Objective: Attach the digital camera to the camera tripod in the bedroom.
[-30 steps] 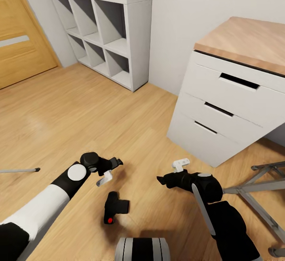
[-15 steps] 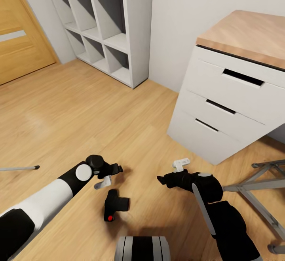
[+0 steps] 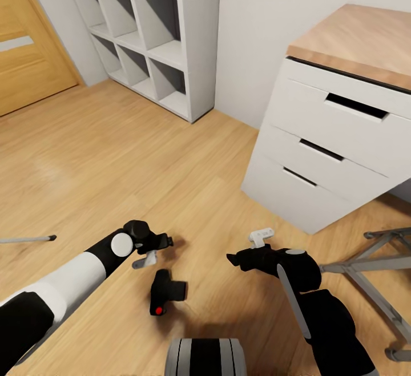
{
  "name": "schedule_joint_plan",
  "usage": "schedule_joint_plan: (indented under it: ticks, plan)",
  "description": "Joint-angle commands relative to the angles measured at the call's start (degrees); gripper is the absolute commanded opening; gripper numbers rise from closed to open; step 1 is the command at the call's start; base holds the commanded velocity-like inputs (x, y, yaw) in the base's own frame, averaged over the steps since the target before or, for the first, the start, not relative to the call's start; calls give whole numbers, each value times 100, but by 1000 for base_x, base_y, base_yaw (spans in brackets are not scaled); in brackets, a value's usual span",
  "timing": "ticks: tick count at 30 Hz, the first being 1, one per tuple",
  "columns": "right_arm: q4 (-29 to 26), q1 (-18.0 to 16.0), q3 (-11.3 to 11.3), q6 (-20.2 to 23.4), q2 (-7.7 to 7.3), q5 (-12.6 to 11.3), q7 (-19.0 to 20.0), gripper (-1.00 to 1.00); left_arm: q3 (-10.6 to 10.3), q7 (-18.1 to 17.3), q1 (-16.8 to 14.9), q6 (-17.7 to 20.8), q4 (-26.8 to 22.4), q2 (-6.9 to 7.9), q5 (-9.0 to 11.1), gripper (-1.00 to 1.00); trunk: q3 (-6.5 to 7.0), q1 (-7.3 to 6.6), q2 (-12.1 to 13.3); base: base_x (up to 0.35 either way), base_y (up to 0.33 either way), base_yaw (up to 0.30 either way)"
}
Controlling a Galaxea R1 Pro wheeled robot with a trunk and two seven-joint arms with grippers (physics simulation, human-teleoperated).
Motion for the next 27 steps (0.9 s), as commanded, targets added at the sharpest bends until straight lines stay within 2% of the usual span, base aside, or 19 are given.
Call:
schedule_joint_plan:
  ticks: [1, 7, 16, 19, 22, 23, 27]
  plan:
    - [-5, -4, -1, 25, 1, 21, 20, 100, -29, 20, -27, -18, 20, 6, -27, 100, -13, -1, -2, 0, 0, 0]
    - [-6, -4, -3, 25, 3, 21, 20, 100, -37, 240, -129, -55, 248, 4, -52, 100, -70, -1, -2, 0, 0, 0]
    - [-6, -8, -3, 25, 2, 23, 20, 100, -71, 864, -360, -175, 611, 45, -75, 100, -154, -1, -2, 0, 0, 0]
    - [-6, -8, -7, 25, -1, 26, 20, 100, -233, 1086, -462, -188, 711, 46, -79, 100, -183, -1, -2, 0, 0, 0]
    - [-6, -8, -11, 25, 0, 28, 20, 100, -525, 1284, -567, -194, 838, 22, -80, 100, -211, -1, -2, 0, 0, 0]
    - [-6, -8, -11, 25, 0, 28, 20, 100, -525, 1284, -567, -194, 838, 22, -80, 100, -220, -1, -2, 0, 0, 0]
    - [-6, -31, -23, 25, -2, 27, 30, 100, -834, 1425, -706, -198, 1064, -23, -77, 100, -258, -1, -2, 0, 0, 0]
